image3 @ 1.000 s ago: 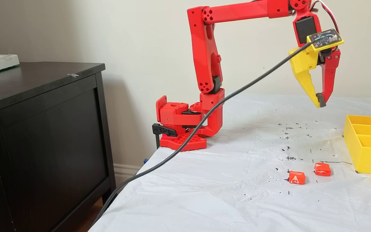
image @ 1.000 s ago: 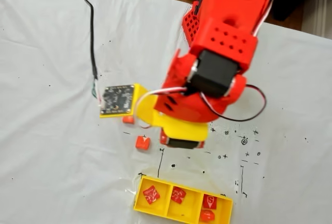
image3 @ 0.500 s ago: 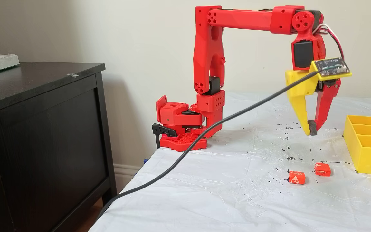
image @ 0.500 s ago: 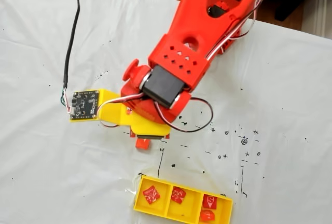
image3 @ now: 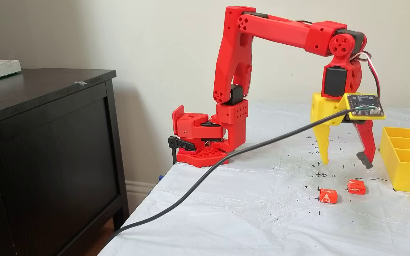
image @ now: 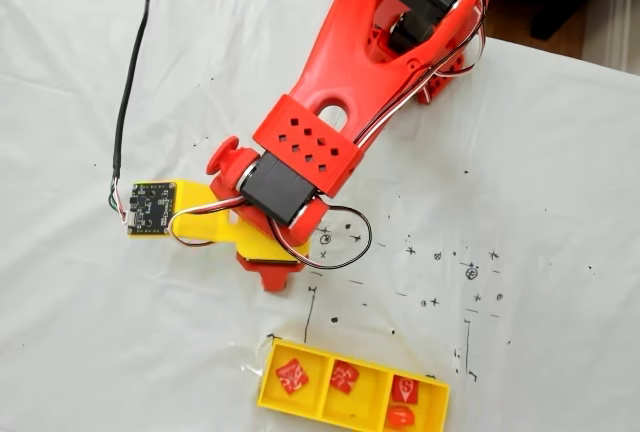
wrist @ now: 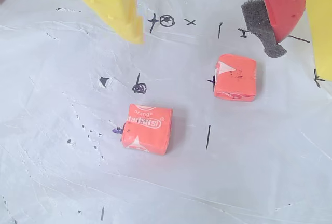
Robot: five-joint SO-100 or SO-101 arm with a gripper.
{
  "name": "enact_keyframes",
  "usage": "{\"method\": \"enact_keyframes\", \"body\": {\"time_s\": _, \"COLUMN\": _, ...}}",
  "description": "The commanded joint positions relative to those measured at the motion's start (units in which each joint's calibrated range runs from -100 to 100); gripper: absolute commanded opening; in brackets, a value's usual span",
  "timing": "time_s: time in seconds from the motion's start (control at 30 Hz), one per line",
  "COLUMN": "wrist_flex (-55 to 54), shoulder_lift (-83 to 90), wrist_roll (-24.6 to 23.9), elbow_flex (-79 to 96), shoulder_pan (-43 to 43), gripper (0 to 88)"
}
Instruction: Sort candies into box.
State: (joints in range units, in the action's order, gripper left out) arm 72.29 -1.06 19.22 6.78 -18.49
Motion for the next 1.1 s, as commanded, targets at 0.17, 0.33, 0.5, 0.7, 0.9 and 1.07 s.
{"method": "enact_keyframes", "body": {"time_s": 0.17, "wrist_flex": -1.6, "shoulder_lift": -3.6, "wrist_roll": -0.68, "elbow_flex": -8.47, "shoulder_pan": 0.92, "gripper": 29.1}}
{"method": "enact_keyframes", "body": {"time_s": 0.33, "wrist_flex": -1.6, "shoulder_lift": -5.3, "wrist_roll": -1.12, "elbow_flex": -9.92, "shoulder_pan": 1.37, "gripper": 29.4}}
{"method": "enact_keyframes", "body": {"time_s": 0.5, "wrist_flex": -2.34, "shoulder_lift": -7.17, "wrist_roll": -1.47, "elbow_flex": -10.02, "shoulder_pan": 2.09, "gripper": 29.1}}
{"method": "enact_keyframes", "body": {"time_s": 0.7, "wrist_flex": -2.34, "shoulder_lift": -10.22, "wrist_roll": -1.9, "elbow_flex": -11.65, "shoulder_pan": 2.91, "gripper": 28.9}}
{"method": "enact_keyframes", "body": {"time_s": 0.9, "wrist_flex": -2.42, "shoulder_lift": -12.0, "wrist_roll": -2.15, "elbow_flex": -14.66, "shoulder_pan": 3.27, "gripper": 27.4}}
{"method": "enact_keyframes", "body": {"time_s": 1.07, "wrist_flex": -2.75, "shoulder_lift": -13.02, "wrist_roll": -2.34, "elbow_flex": -15.57, "shoulder_pan": 3.54, "gripper": 27.1}}
